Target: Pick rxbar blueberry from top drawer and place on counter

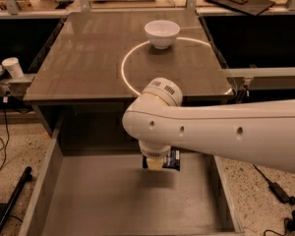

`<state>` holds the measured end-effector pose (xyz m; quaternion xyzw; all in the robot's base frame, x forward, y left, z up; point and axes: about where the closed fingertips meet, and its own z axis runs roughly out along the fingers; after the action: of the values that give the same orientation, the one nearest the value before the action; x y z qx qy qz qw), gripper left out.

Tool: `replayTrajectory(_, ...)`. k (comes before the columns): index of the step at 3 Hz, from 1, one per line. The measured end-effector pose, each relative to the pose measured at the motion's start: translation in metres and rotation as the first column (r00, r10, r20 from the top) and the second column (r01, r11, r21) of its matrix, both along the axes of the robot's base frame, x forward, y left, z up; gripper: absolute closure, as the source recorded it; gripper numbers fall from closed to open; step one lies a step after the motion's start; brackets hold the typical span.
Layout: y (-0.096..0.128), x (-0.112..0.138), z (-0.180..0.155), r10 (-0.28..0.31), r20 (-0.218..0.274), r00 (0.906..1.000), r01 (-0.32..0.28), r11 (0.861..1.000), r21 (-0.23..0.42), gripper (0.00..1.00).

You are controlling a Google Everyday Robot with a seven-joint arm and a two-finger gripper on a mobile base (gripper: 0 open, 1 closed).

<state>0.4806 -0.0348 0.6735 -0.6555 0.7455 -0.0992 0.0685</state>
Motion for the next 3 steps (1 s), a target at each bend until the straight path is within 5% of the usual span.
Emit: replayTrajectory(3,-0.012,-0.007,0.074,-0.014,0.124,0.9922,0.014,1.000,0.007,1.00)
